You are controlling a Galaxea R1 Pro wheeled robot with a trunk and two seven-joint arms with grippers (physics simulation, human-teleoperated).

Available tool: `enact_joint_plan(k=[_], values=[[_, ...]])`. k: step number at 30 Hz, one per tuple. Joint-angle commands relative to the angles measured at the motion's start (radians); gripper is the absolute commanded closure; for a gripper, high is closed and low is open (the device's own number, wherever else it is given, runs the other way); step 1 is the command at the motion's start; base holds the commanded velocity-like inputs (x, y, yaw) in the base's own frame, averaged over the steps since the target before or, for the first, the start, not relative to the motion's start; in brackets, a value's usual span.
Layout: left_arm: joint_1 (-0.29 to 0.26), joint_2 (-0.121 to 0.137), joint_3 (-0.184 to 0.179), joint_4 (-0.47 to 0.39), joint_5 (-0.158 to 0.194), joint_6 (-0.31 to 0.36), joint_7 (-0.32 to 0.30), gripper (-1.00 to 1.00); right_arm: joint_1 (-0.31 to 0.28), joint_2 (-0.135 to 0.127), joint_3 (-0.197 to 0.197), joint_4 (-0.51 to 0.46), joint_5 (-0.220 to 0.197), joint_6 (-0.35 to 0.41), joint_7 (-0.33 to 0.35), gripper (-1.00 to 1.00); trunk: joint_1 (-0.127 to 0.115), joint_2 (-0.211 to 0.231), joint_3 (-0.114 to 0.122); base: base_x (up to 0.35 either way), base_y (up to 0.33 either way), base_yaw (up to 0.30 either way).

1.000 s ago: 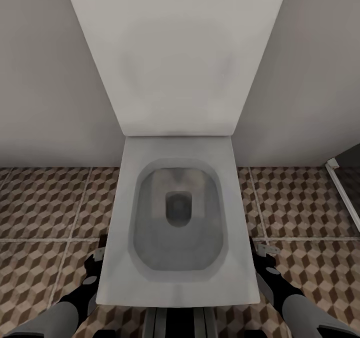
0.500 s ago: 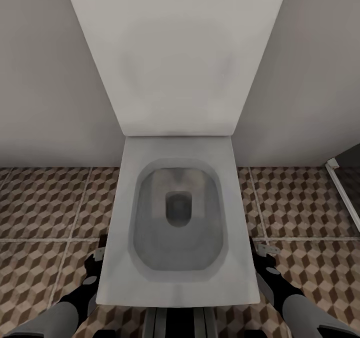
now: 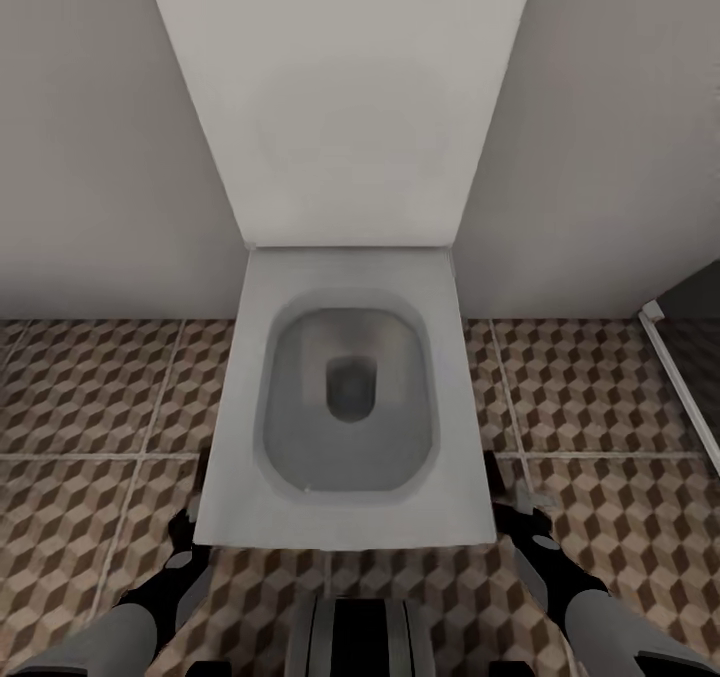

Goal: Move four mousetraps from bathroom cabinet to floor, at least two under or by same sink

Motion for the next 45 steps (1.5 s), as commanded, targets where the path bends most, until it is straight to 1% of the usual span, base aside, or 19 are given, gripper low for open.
enact_joint_plan(k=[1,45], values=[[0.0,0.0,-0.006,0.0,0.009,-0.003,0.004,-1.0,-0.001,0.0,-0.002,0.001,-0.001,-0.004,-0.001,-1.0,-0.001,0.0,0.0,-0.301,-0.016,0.0],[0.0,0.003,-0.002,-0.003,0.009,-0.006,0.008,-1.0,-0.001,0.0,0.0,0.001,0.004,-0.003,-0.001,-1.0,-0.001,0.0,0.0,-0.329,-0.002,0.0]])
